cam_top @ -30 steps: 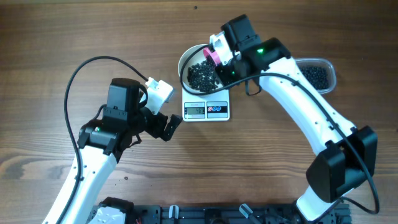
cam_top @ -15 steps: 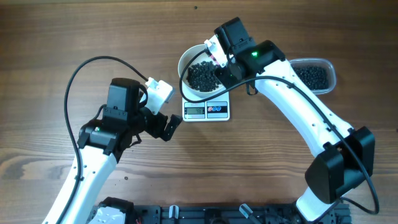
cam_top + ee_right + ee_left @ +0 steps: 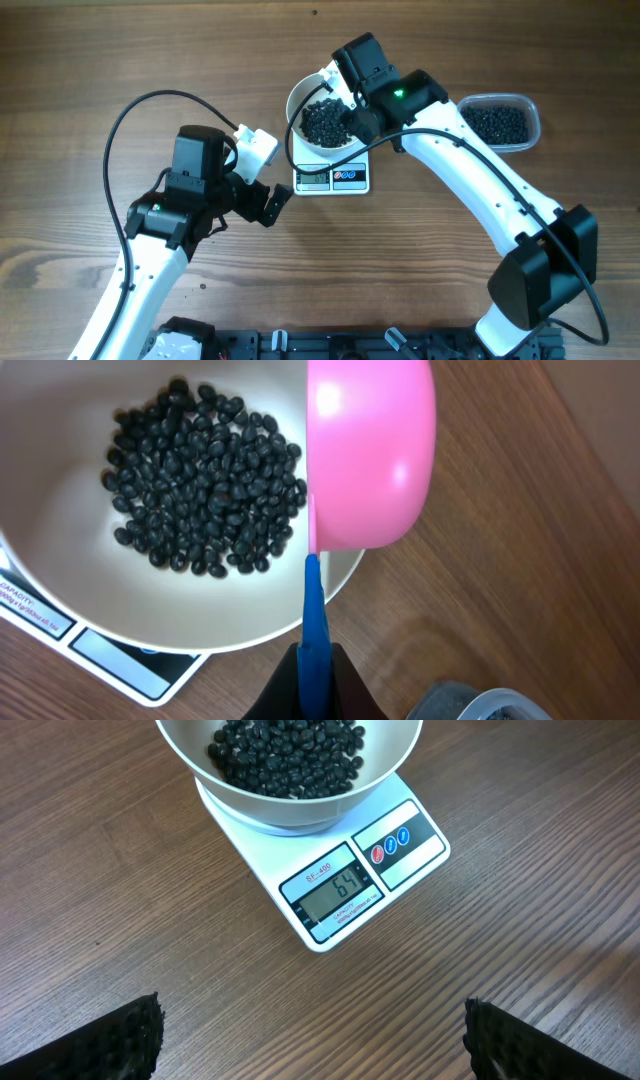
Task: Scoop item into bowl and weigh 150g on scale
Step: 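Return scoop to the bean tub and scoop more beans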
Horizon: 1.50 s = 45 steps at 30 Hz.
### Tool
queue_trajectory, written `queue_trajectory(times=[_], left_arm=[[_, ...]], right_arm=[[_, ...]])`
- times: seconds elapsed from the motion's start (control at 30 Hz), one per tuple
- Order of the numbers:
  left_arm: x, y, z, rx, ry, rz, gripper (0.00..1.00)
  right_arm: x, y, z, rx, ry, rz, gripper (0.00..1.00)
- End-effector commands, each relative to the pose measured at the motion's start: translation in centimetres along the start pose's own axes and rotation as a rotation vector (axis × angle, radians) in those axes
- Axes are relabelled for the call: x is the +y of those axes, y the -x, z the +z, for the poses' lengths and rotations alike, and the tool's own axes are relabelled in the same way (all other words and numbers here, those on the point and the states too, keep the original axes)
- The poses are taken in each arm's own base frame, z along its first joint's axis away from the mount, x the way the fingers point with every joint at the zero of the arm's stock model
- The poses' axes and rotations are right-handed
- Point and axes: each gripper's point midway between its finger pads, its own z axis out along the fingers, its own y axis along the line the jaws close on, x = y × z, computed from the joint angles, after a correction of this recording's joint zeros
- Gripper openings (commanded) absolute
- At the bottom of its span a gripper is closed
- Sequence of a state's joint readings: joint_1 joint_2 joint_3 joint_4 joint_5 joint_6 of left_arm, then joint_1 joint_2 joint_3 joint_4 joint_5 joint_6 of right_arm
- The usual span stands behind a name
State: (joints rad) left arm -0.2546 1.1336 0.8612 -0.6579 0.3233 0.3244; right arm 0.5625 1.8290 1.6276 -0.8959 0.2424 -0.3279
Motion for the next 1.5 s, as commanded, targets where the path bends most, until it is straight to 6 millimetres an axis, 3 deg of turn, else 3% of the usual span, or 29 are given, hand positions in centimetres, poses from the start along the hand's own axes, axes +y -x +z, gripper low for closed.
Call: queue_trajectory(times=[0.0, 0.17, 0.27, 0.37, 0.47, 0.6, 0.77, 1.1, 1.47], left_arm=[[-0.4, -0.4, 0.4, 0.009, -0.022, -0.001, 1.0], [-0.4, -0.3, 0.4, 0.009, -0.021, -0.001, 1.0], [-0.4, -0.4, 0.4, 0.01, -0.021, -0.001, 1.0], [-0.4, -0.4, 0.4, 0.01, -0.021, -0.001, 1.0], [-0.4, -0.4, 0.4, 0.009, -0.022, -0.001, 1.0], [-0.4, -0.4, 0.4, 0.009, -0.022, -0.001, 1.0], [-0.4, -0.4, 0.4, 0.01, -0.021, -0.001, 1.0], [-0.4, -0.4, 0.4, 0.009, -0.022, -0.001, 1.0], [-0.4, -0.4, 0.4, 0.01, -0.021, -0.001, 1.0]], right_arm=[[-0.2, 1.2, -0.2, -0.036, 0.008, 0.042, 0.04], [-1.7, 0.9, -0.6, -0.056, 0.026, 0.19, 0.04], [-3.0, 1.2, -2.0, -0.115, 0.07, 0.262, 0.04], [-5.9, 0.9, -4.2, -0.186, 0.093, 0.389, 0.04], [-8.7, -0.6, -5.9, -0.209, 0.085, 0.5, 0.04], [-12.3, -4.8, -6.9, -0.154, 0.039, 0.621, 0.04], [-14.3, -11.7, -6.3, 0.024, 0.033, 0.734, 0.04], [-14.9, -20.6, -2.4, 0.317, -0.011, 0.82, 0.04], [-15.4, -25.0, 0.2, 0.535, -0.12, 0.747, 0.04]])
